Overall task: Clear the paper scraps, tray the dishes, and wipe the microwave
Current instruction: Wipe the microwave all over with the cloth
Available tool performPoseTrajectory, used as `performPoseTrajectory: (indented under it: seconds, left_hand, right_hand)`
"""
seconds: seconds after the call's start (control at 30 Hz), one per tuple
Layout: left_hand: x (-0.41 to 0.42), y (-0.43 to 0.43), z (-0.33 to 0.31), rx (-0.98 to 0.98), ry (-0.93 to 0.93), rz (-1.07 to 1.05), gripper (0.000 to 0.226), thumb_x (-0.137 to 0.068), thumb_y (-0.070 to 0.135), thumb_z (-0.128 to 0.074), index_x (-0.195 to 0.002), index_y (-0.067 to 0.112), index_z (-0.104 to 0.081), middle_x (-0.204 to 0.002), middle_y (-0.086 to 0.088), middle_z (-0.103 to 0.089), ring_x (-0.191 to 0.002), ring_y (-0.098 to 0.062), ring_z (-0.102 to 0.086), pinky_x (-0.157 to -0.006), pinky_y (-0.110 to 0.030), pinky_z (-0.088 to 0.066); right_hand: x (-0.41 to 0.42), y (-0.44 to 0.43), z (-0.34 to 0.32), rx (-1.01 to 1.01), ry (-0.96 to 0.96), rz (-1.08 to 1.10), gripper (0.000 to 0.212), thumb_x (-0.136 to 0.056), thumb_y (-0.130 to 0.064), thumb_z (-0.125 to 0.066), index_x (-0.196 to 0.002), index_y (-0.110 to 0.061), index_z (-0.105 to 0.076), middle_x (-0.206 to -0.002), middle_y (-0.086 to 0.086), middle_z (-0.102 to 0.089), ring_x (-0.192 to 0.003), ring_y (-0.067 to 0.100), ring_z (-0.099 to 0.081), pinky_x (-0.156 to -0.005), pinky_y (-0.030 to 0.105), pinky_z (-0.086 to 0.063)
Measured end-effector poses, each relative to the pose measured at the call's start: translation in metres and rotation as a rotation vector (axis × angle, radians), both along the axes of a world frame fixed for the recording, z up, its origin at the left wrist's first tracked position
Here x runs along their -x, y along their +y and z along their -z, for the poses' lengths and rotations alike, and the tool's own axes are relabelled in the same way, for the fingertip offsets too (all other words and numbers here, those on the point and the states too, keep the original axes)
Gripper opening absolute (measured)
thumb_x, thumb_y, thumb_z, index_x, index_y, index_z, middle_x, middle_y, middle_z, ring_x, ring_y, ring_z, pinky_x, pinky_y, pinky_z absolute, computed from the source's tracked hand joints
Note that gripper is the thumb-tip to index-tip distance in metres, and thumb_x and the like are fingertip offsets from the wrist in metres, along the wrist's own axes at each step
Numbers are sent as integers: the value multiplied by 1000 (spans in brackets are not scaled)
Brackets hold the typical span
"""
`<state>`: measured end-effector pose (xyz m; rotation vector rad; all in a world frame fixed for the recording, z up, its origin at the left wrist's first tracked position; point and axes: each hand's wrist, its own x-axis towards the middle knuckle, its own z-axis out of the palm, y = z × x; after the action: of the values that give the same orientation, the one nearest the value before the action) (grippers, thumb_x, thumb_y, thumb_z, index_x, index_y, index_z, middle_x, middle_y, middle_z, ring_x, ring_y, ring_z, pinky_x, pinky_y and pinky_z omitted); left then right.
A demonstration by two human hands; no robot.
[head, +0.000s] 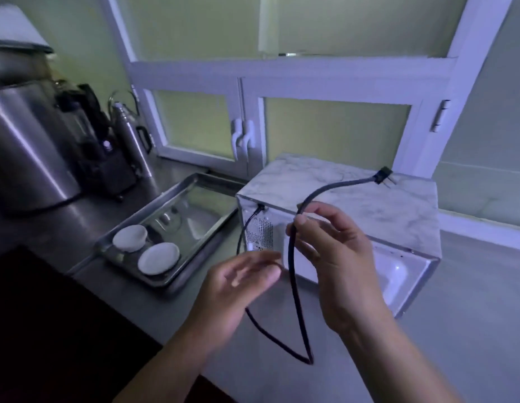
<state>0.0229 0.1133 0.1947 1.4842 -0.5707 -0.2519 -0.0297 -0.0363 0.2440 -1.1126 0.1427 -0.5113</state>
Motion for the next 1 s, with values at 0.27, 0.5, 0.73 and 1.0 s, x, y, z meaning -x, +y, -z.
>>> performPoseTrajectory:
  seconds: [0.27,0.5,0.73,1.0]
  left_hand:
    - [-113,115,-21,-29,163,-123,44,-80,42,-73,-118,19,-73,-115,-5,-74,-114,-20,-68,-101,-37,-48]
    - [-211,228,53,-113,364,-275,32,-81,-6,-72,-109,10,-72,-99,-7,-77,-88,-9,-71,-72,-13,-52]
    - [-291,326,107,-98,560,-437,33,-88,-10,-63,-118,5,-62,-98,-8,-69,-80,-16,-68,-65,-25,-57]
    - [-405,411,161,-140,593,-672,29,-92,-10,-58,-117,5,-61,-98,-5,-65,-87,-18,-63,-75,-36,-57]
  right_hand:
    - [-95,107,48,396,92,-440,23,-85,9,-70,-88,-14,-69,-69,10,-56,-66,18,-46,-62,28,-37]
    - [-202,206,126,839,325,-576,19,-84,-2,-67,-90,-20,-66,-70,-9,-60,-66,9,-56,-71,33,-48]
    - [-304,314,175,954,488,-701,16,-84,-6,-68,-95,-18,-65,-81,3,-63,-74,16,-57,-73,29,-45]
    - [-349,332,227,1088,741,-652,23,-87,-23,-70,-109,-22,-66,-103,0,-68,-94,15,-64,-90,29,-49]
